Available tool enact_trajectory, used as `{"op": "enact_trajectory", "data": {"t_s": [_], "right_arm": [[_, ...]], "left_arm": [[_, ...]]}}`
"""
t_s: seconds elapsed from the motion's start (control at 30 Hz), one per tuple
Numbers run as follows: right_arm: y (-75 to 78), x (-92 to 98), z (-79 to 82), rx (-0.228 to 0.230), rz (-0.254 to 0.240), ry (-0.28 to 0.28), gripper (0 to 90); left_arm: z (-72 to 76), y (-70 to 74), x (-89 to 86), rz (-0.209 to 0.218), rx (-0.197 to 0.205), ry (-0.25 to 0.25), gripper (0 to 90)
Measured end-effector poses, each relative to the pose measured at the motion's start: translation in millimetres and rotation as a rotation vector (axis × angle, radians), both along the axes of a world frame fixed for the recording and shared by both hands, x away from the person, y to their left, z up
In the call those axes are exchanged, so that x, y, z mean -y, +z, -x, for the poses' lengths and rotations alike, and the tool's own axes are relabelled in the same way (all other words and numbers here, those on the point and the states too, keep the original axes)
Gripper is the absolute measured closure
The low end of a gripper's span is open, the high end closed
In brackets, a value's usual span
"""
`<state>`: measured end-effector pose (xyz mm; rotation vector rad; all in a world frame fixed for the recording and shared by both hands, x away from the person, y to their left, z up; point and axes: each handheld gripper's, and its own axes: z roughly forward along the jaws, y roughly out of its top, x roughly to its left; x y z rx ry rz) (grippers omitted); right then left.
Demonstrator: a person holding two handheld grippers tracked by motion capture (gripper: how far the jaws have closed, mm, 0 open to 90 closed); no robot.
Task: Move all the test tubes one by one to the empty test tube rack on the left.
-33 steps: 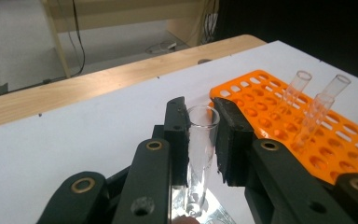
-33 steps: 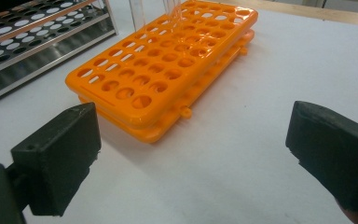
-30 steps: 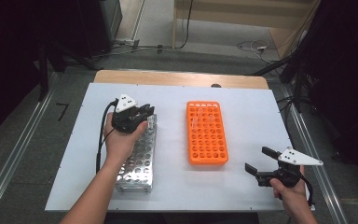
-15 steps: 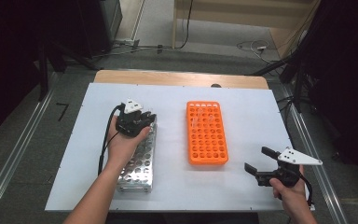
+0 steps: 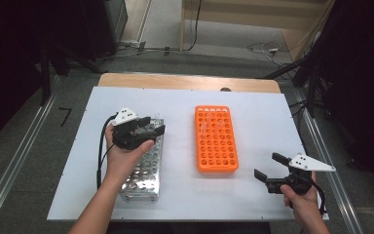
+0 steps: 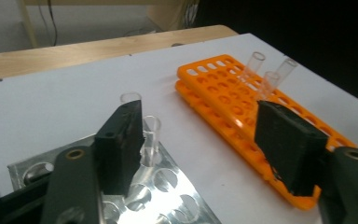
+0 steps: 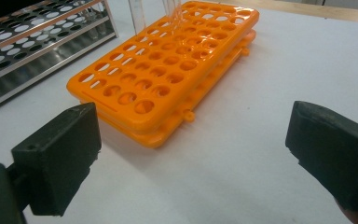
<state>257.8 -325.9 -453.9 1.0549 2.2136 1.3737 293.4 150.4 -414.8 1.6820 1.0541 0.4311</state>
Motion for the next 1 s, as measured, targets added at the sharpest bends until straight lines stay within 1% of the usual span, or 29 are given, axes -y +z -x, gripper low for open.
{"op": "enact_trajectory", "data": {"t_s": [0.03, 0.1, 0.13, 0.27, 0.3, 0.47, 0.5, 0.53, 0.63, 0.73, 0.8, 0.83, 0.97, 1.0], "right_arm": [[0.2, -1.4, -0.1, 0.001, 0.003, 0.002, 2.1], [0.8, -4.4, 0.5, 0.002, 0.004, 0.009, 2.1], [1.3, -5.9, 0.6, 0.005, 0.006, 0.015, 2.2], [4.2, -12.3, 1.0, 0.008, 0.015, 0.029, 2.1], [5.0, -13.9, 0.9, 0.009, 0.020, 0.031, 2.1], [9.1, -22.4, -2.1, -0.003, 0.039, 0.025, 2.3], [10.0, -24.1, -3.2, -0.006, 0.041, 0.025, 2.3], [11.1, -25.6, -4.3, -0.004, 0.041, 0.028, 2.4], [15.3, -30.2, -7.2, 0.006, 0.042, 0.037, 2.4], [19.2, -34.1, -9.8, 0.011, 0.038, 0.046, 2.4], [21.0, -36.9, -12.0, 0.011, 0.041, 0.050, 2.4], [21.7, -38.5, -13.2, 0.008, 0.043, 0.052, 2.4], [24.5, -45.7, -18.8, 0.006, 0.039, 0.060, 2.4], [25.2, -47.8, -20.3, 0.007, 0.038, 0.064, 2.4]], "left_arm": [[3.9, 0.8, -0.7, 0.008, 0.002, -0.004, 25.6], [12.1, 2.4, -2.4, 0.010, 0.015, 0.000, 21.2], [16.1, 2.9, -3.5, 0.012, 0.020, -0.007, 19.2], [32.1, 2.9, -6.2, 0.033, 0.042, -0.021, 14.6], [36.3, 2.5, -6.9, 0.032, 0.045, -0.021, 13.6], [54.1, -2.3, -10.5, 0.059, 0.050, -0.030, 8.4], [56.9, -3.5, -11.1, 0.057, 0.054, -0.034, 6.7], [58.9, -4.5, -11.8, 0.054, 0.054, -0.035, 4.4], [64.7, -5.7, -13.9, 0.057, 0.054, -0.042, 1.6], [70.3, -7.4, -16.5, 0.062, 0.059, -0.046, 0.1], [73.0, -9.3, -19.0, 0.072, 0.064, -0.037, 0.0], [74.0, -10.5, -20.8, 0.082, 0.066, -0.040, 0.0], [79.2, -15.2, -25.3, 0.089, 0.070, -0.044, 0.0], [80.9, -15.8, -25.6, 0.084, 0.072, -0.043, 0.0]]}}
